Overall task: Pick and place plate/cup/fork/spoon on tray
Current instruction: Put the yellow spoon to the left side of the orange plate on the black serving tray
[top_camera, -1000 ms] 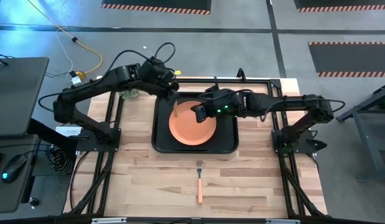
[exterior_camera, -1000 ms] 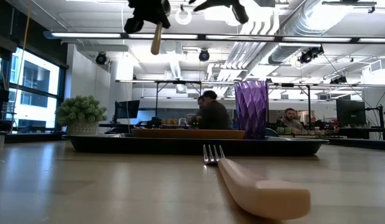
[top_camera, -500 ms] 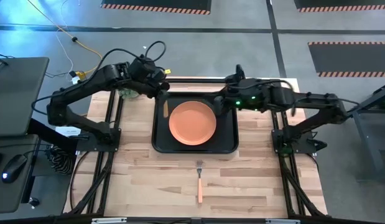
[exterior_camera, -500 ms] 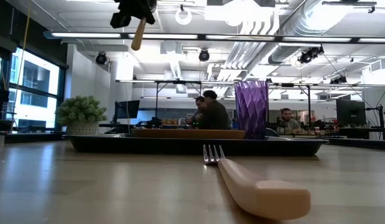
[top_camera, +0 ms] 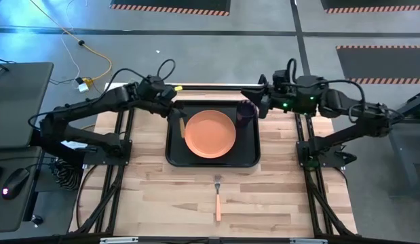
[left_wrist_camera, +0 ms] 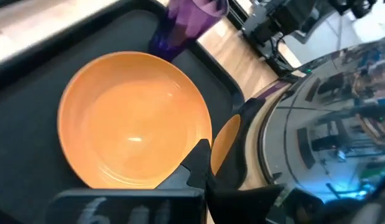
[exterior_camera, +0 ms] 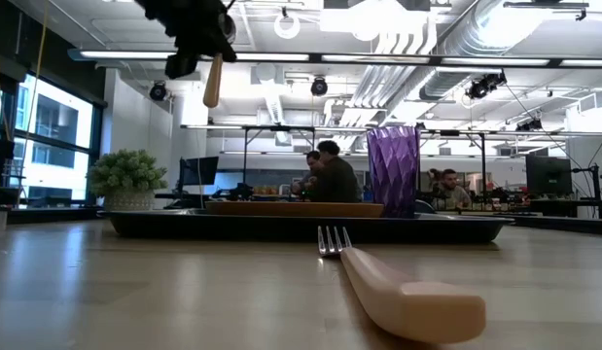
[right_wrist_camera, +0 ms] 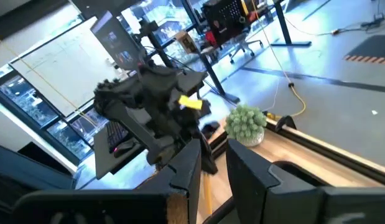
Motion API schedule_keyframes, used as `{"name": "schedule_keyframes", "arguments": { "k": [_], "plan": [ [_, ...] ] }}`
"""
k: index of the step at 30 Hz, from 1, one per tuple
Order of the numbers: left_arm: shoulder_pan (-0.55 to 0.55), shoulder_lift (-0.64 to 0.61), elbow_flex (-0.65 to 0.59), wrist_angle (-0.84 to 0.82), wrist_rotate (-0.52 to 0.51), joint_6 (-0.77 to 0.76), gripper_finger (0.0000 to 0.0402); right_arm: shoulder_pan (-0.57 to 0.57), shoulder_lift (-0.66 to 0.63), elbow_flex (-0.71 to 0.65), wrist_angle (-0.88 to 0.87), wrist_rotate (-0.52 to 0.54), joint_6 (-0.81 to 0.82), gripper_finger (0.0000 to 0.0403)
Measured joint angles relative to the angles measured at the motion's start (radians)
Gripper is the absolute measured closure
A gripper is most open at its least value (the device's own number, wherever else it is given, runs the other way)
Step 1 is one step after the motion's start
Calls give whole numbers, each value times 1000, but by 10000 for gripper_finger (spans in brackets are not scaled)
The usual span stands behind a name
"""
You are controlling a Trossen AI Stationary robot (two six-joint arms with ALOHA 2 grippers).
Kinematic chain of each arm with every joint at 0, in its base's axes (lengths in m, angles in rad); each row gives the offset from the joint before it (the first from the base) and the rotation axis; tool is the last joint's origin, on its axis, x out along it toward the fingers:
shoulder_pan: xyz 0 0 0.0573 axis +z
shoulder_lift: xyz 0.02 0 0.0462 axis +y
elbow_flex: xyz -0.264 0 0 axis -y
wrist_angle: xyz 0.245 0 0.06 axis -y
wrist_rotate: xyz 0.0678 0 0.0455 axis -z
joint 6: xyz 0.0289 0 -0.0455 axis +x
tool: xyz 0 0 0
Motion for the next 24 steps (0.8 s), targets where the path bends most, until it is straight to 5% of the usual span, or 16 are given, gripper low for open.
{"name": "schedule_keyframes", "arguments": {
  "k": [15,24],
  "plan": [
    [111,-16,-378,339,316,-70,398,0,-19,0,-61,-4,-14,336],
    [196,27,-472,375,481,-70,398,0,-19,0,-61,-6,-14,336]
  ]
}}
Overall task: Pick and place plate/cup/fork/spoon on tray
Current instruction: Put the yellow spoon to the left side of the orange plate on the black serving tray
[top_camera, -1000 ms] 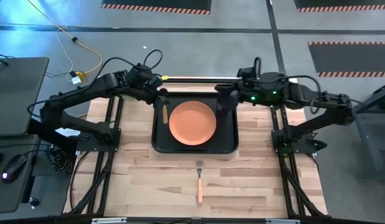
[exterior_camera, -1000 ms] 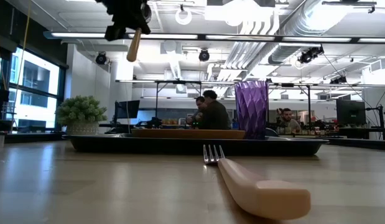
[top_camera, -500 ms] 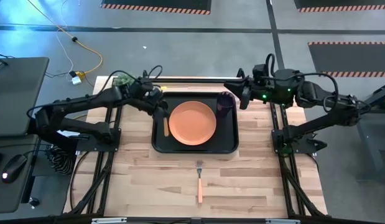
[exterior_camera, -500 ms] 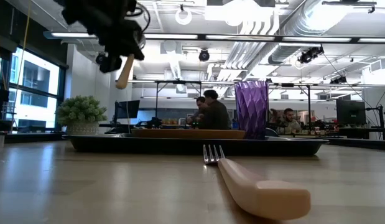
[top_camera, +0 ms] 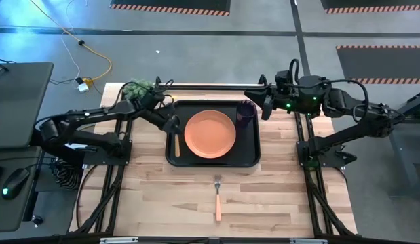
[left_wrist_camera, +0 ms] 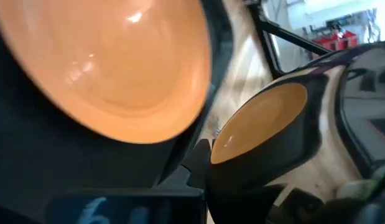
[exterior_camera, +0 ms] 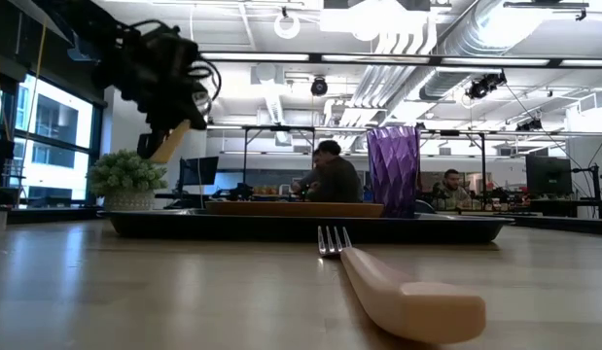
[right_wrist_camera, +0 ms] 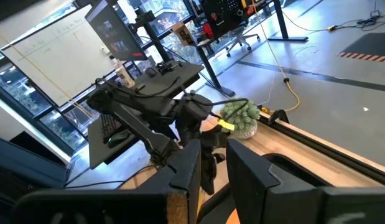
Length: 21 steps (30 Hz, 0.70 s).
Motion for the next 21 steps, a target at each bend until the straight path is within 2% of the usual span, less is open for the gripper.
{"name": "schedule_keyframes", "arguments": {
  "k": [7,14,21],
  "plan": [
    [54,123,-1,24,1,-34,398,0,0,0,0,-1,0,336],
    [92,246,-1,45,51,-54,398,0,0,0,-6,-2,0,336],
    [123,314,-1,72,87,-137,397,0,0,0,-6,-13,1,336]
  ]
}}
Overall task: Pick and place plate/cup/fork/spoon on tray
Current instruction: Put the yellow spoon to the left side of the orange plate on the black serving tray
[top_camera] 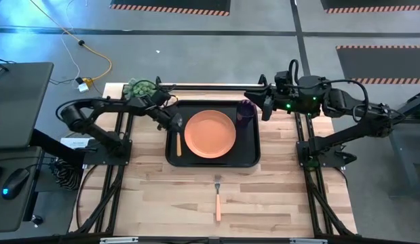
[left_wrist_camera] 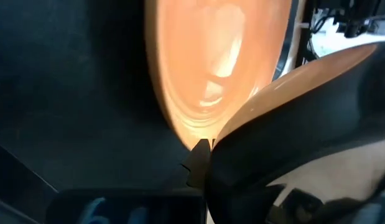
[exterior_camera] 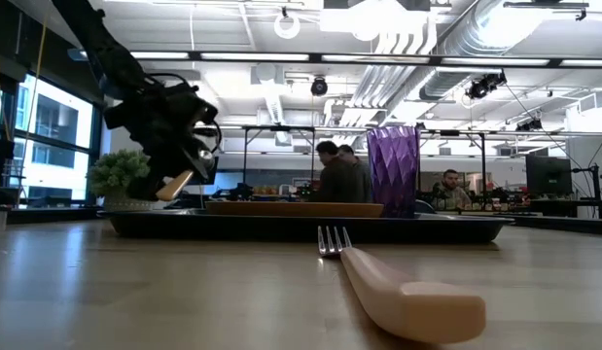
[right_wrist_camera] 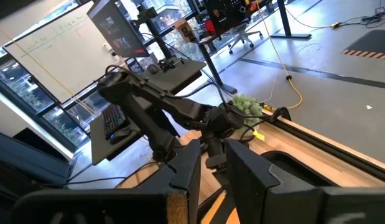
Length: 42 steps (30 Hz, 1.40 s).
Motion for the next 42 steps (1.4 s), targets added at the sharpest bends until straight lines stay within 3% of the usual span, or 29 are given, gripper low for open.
{"name": "schedule_keyframes", "arguments": {
  "k": [23,42],
  "plan": [
    [3,76,48,-12,-11,-93,397,0,0,0,-7,0,0,336],
    [111,75,165,-308,-4,22,397,0,0,0,-30,-11,0,336]
  ]
}}
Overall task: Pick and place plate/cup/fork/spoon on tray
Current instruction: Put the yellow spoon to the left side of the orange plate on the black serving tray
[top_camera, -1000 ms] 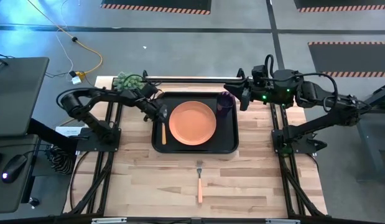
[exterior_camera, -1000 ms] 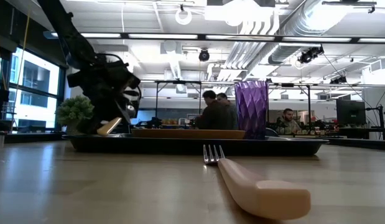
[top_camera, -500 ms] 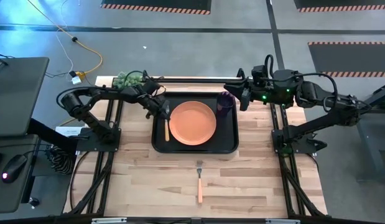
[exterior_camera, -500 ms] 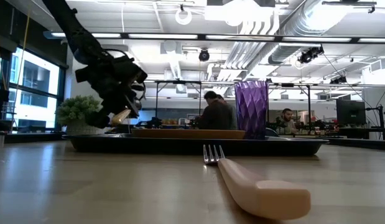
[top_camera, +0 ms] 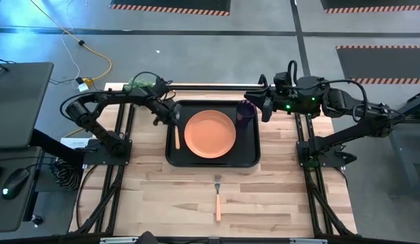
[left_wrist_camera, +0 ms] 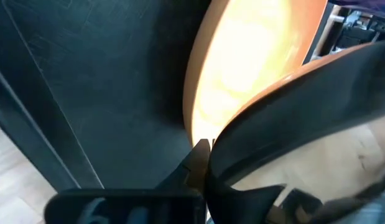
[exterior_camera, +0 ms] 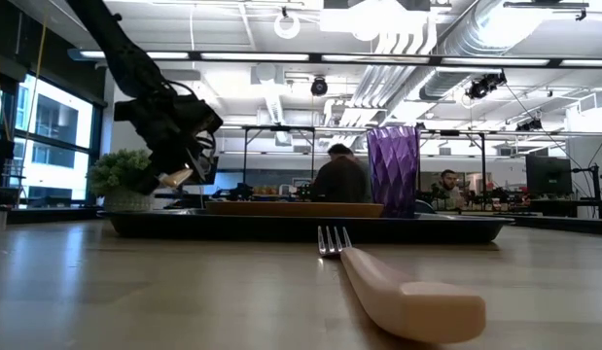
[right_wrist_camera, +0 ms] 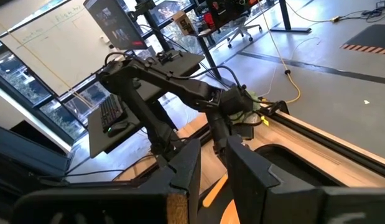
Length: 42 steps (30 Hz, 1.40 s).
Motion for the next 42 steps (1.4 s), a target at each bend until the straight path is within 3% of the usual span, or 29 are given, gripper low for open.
{"name": "schedule_keyframes", "arguments": {
  "k": [13,25,42],
  "plan": [
    [-26,5,45,-67,-127,1,397,0,0,0,-9,0,0,336],
    [-129,136,45,-70,-115,-8,397,0,0,0,-53,-1,26,336],
    [-131,144,45,-62,-174,-71,397,0,0,0,-83,-46,27,336]
  ]
}}
